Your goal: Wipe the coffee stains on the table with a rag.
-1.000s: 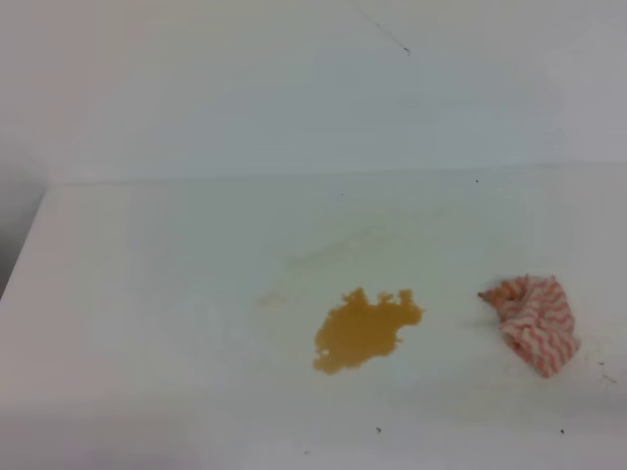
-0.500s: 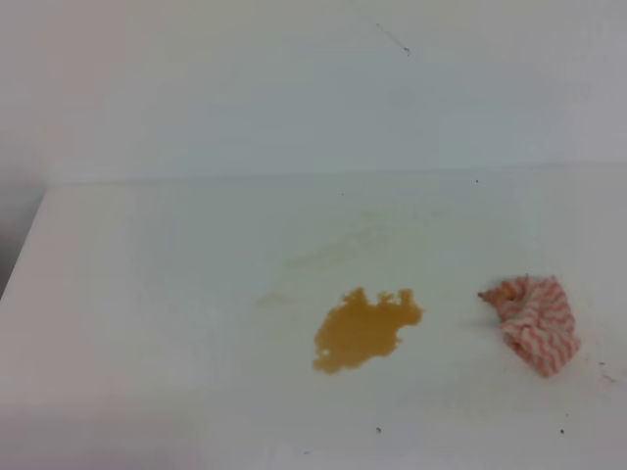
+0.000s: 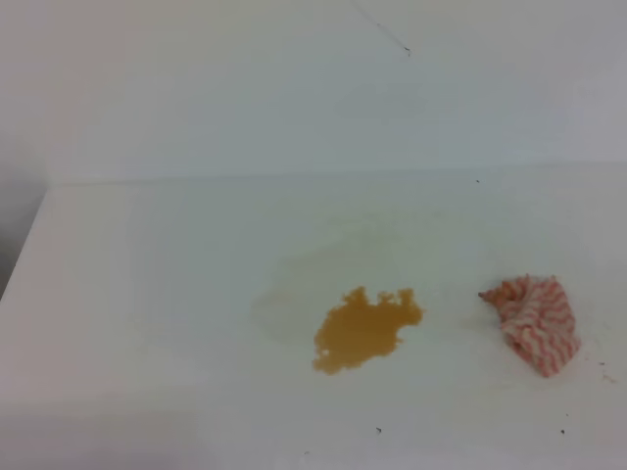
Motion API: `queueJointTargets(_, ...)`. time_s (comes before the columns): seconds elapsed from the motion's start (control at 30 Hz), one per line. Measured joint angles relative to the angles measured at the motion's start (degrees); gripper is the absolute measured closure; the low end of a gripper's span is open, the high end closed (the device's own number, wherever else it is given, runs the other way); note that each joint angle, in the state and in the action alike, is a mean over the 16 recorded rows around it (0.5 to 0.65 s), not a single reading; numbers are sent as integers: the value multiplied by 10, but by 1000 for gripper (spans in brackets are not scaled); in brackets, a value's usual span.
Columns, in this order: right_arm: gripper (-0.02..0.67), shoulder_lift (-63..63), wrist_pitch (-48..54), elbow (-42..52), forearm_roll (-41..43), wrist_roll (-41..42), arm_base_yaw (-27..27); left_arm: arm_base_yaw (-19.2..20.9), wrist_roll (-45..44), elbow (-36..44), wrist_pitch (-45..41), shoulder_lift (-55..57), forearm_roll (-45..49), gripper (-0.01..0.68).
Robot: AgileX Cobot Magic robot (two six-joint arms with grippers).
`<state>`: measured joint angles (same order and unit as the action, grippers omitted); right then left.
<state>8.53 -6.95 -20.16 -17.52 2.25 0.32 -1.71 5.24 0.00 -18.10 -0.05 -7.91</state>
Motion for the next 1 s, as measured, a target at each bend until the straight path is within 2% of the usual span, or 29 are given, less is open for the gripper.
queueJointTargets(0.27, 651, 145, 209, -142, -3, 3, 0, 0, 0, 0, 0, 0, 0, 675)
queueJointTargets(0.43, 651, 215, 289, -198, -14, 14, 0, 0, 0, 0, 0, 0, 0, 675)
queueJointTargets(0.57, 651, 246, 313, -219, -24, 23, 0, 0, 0, 0, 0, 0, 0, 675)
queueJointTargets(0.8, 651, 258, 297, -223, -44, 39, 0, 0, 0, 0, 0, 0, 0, 675)
queueJointTargets(1.0, 651, 274, 301, -232, -58, 88, 0, 0, 0, 0, 0, 0, 0, 675)
